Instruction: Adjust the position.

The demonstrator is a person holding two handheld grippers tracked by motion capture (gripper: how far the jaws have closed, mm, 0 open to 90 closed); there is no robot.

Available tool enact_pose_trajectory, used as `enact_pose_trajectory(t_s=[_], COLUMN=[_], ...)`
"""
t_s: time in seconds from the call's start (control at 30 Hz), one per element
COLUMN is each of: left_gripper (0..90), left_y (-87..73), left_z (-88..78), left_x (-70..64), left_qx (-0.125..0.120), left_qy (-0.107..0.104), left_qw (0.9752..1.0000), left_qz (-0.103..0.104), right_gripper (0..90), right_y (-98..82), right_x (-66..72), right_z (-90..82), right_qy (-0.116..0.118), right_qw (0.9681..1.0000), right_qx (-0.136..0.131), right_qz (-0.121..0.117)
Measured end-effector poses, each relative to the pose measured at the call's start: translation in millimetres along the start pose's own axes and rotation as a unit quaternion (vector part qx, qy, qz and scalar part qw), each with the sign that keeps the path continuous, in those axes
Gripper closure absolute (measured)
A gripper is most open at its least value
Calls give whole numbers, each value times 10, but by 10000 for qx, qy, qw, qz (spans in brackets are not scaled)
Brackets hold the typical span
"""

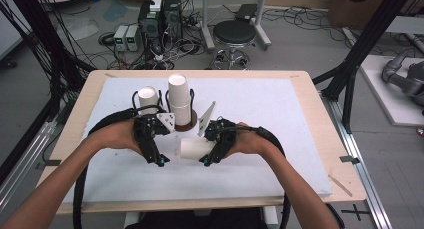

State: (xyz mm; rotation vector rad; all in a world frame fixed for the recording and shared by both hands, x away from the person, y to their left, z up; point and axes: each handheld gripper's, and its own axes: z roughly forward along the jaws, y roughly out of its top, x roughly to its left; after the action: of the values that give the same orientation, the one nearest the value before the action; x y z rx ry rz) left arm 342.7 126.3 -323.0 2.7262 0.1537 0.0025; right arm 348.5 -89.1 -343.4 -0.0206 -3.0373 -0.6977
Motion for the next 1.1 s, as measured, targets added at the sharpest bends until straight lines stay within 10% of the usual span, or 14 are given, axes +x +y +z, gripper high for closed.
enact_pose_trajectory(t_s=[0.23,1.1], left_gripper=[124,123], left_y=[-7,221], left_z=[52,250], left_x=[22,-16], left_qx=[269,-14], left_qy=[34,-382], left_qw=[9996,9992], left_qz=[8,139], right_gripper=[318,318], right_y=[41,154], right_x=[-11,31], right_z=[9,68], right_qy=[-26,100], right_qw=[9998,9995], right_qx=[214,202], right_qz=[-58,-236])
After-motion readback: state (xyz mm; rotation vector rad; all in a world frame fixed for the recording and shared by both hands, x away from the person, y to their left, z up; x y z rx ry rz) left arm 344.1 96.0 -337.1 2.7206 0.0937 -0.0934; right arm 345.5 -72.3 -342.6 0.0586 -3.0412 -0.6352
